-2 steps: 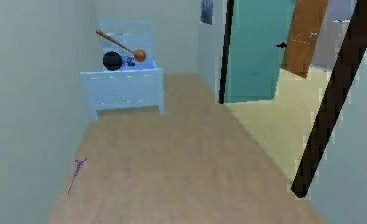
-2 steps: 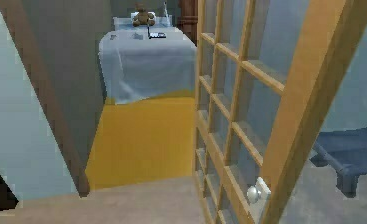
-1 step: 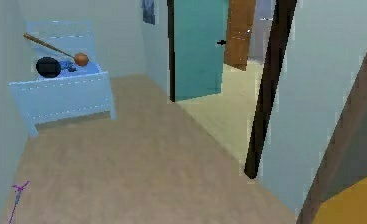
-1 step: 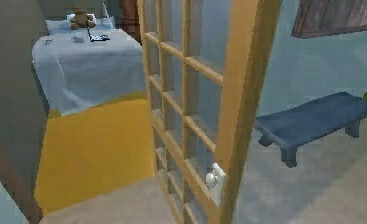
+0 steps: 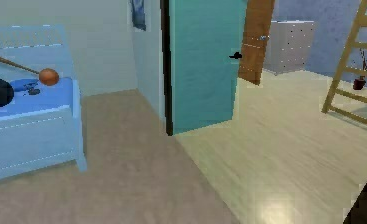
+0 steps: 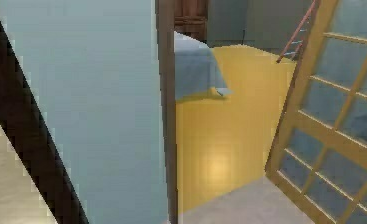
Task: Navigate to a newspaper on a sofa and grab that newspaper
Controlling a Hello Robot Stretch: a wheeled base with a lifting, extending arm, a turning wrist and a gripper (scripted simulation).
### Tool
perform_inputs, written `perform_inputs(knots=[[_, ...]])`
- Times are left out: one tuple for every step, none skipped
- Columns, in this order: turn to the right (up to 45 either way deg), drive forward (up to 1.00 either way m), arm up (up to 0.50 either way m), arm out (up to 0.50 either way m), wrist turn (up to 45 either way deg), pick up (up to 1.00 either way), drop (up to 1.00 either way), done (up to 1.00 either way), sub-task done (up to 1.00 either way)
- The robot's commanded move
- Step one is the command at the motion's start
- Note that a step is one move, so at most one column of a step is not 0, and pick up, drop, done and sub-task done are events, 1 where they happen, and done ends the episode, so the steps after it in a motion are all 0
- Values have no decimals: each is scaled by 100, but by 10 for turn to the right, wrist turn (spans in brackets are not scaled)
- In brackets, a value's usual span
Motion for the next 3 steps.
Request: perform_inputs(knots=[[0,50,0,0,0,0,0,0,0],[180,0,0,0,0,0,0,0,0],[0,40,0,0,0,0,0,0,0]])
